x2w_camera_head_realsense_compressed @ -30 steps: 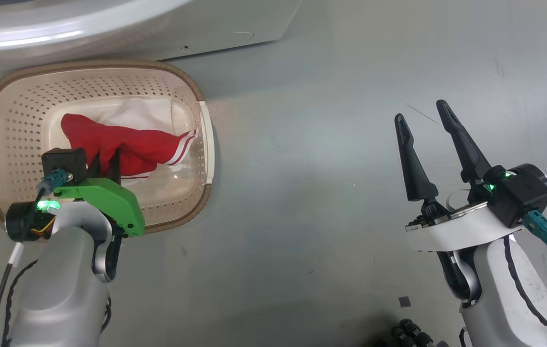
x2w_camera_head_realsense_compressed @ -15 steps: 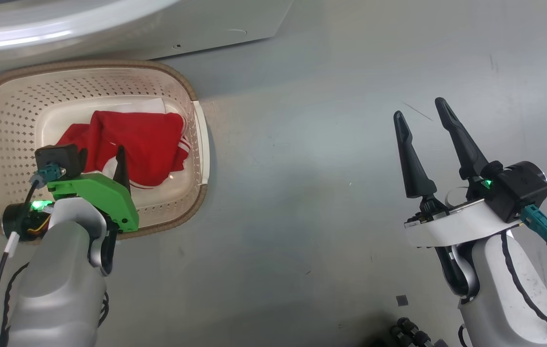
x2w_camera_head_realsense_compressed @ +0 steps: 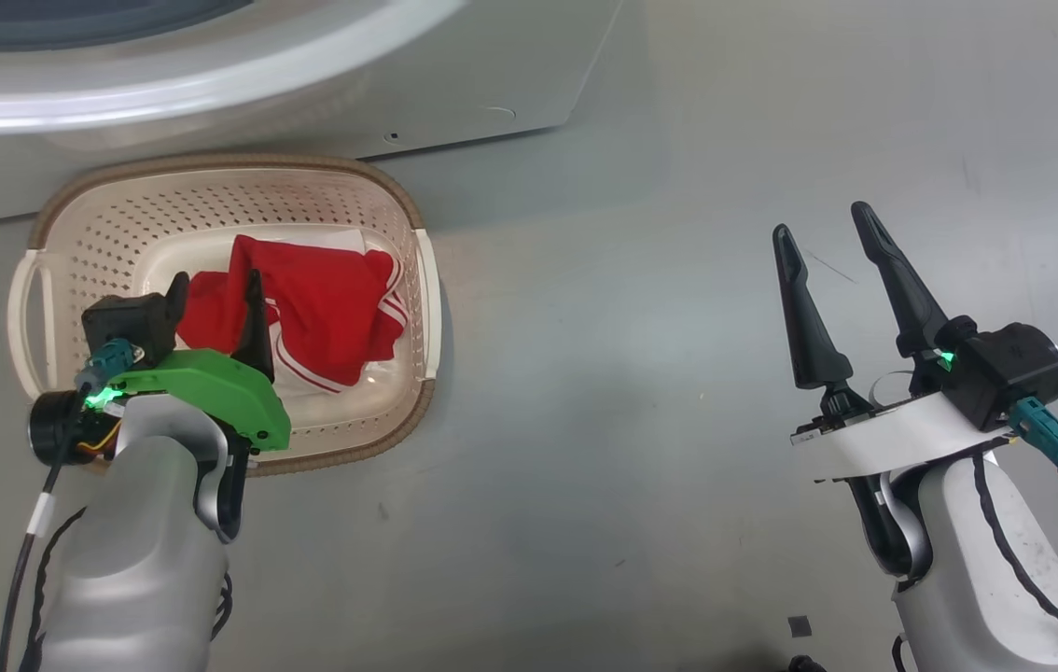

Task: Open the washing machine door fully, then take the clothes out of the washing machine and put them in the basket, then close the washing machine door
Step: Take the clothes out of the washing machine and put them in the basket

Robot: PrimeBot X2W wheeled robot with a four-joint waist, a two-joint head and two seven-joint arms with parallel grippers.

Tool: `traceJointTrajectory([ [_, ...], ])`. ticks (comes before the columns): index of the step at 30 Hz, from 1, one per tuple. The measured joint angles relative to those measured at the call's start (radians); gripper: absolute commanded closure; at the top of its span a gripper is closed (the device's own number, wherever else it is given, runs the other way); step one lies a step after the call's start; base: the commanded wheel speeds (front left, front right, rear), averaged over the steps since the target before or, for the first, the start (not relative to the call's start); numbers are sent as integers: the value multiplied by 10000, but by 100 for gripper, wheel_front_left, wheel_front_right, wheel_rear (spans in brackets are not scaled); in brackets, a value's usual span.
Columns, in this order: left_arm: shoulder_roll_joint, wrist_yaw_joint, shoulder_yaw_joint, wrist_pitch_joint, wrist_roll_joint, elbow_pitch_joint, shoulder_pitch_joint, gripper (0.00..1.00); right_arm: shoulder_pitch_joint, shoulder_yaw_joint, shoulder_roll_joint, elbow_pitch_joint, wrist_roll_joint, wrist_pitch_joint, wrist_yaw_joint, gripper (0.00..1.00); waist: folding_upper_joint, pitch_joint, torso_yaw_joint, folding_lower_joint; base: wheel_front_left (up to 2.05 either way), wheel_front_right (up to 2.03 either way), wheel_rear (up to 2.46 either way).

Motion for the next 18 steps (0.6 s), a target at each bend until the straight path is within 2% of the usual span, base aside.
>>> traceJointTrajectory([
  [12,-134,-261,-86,-226,4,-1151,441,0,397,-337,-73,267,-82,0,21,0,0,-1093,600,0,0,0,0],
  [18,-169,-261,65,-226,161,-2784,601,0,548,-424,-111,374,-113,0,29,0,0,-1611,927,0,0,0,0],
])
